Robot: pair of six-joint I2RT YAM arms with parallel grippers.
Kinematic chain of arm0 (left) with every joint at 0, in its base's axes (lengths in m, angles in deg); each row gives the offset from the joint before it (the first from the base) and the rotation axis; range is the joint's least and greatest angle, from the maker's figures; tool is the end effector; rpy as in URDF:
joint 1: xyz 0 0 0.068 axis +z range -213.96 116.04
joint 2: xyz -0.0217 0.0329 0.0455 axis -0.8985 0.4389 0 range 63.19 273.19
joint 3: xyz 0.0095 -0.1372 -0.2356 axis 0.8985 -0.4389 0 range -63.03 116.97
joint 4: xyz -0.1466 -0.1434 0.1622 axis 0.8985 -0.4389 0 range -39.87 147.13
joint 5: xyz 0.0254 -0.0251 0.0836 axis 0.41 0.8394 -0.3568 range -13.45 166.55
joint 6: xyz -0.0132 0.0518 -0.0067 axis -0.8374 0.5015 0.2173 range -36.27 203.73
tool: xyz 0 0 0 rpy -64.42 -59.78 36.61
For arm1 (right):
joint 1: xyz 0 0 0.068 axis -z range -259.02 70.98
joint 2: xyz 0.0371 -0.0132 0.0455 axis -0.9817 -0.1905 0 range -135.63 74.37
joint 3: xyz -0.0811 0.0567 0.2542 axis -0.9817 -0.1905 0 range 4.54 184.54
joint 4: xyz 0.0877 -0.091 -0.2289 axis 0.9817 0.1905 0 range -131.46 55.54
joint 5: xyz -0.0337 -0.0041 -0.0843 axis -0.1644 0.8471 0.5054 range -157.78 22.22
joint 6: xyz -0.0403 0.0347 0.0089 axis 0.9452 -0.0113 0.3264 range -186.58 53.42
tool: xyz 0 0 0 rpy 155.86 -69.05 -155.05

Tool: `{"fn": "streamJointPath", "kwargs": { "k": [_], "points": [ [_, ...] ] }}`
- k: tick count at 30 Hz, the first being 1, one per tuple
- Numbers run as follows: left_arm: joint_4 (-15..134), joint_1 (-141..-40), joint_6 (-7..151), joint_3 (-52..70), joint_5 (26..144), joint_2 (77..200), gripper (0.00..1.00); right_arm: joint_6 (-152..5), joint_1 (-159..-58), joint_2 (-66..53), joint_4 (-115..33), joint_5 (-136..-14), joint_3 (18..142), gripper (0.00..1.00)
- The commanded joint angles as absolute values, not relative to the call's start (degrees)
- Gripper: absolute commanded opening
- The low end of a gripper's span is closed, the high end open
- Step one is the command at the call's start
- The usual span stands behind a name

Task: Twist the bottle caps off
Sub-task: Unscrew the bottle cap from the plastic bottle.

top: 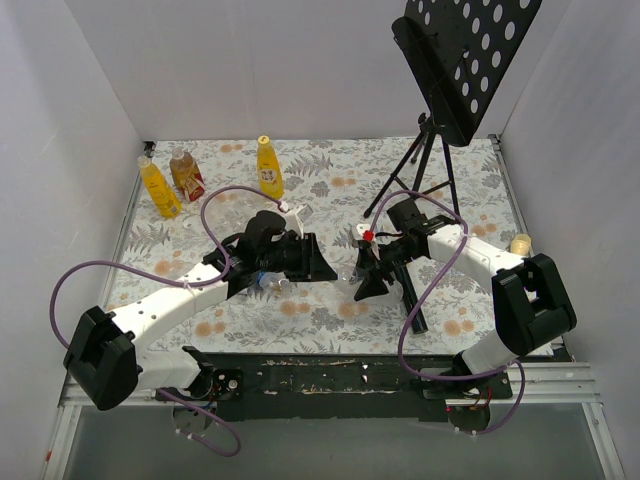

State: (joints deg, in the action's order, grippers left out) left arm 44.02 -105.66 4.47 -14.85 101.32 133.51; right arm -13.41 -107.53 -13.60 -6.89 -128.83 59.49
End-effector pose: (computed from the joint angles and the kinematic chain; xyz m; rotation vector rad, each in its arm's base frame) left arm 0.1900 -0.1890 0.2640 -0.5640 2.5887 -1.4709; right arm 0.2344 0.1627 0.2098 -1.6905 1.5487 1.2154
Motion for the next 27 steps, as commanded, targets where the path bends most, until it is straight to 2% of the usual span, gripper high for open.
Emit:
{"fn": "streamJointPath", "kwargs": {
  "k": [1,7,10,14,19,20,22,23,24,26,27],
  "points": [
    [44.3,-106.0,17.3,-12.1,105.7,131.1,0.0,-14.0,-107.4,-13.5,-6.0,-129.3,60.3,0.09],
    [45.1,-105.9,61.8,-16.0,115.1,120.9,0.0,-13.9,-107.5,-13.8,-6.0,-129.4,60.3,0.09],
    [49.5,-105.9,75.3,-18.4,117.3,119.9,0.0,-14.0,-107.5,-14.0,-6.0,-129.0,60.2,0.09],
    [47.4,-105.9,81.3,-12.6,120.0,127.1,0.0,-13.9,-107.5,-14.1,-6.1,-128.5,60.2,0.08],
    [50.2,-106.0,78.1,-11.9,118.6,129.3,0.02,-13.7,-107.6,-14.0,-5.9,-128.2,60.2,0.08],
    [51.7,-105.9,75.9,-12.6,117.9,128.3,0.15,-13.7,-107.5,-13.9,-5.9,-128.1,60.2,0.08],
    [55.6,-105.9,69.5,-15.2,116.5,125.6,0.55,-13.6,-107.5,-13.8,-5.9,-128.1,60.3,0.09],
    [56.3,-105.9,66.3,-16.4,115.8,123.9,0.69,-13.6,-107.5,-13.9,-5.9,-128.2,60.3,0.08],
    [56.8,-105.9,60.1,-17.4,113.7,122.6,0.8,-13.6,-107.5,-13.8,-5.9,-128.2,60.3,0.08],
    [58.3,-105.8,49.8,-18.8,108.1,119.7,0.96,-13.4,-107.5,-13.8,-5.7,-128.2,60.4,0.08],
    [58.0,-105.7,44.6,-19.3,105.1,118.8,0.98,-13.4,-107.5,-13.7,-5.6,-128.3,60.4,0.09]
  ]
}}
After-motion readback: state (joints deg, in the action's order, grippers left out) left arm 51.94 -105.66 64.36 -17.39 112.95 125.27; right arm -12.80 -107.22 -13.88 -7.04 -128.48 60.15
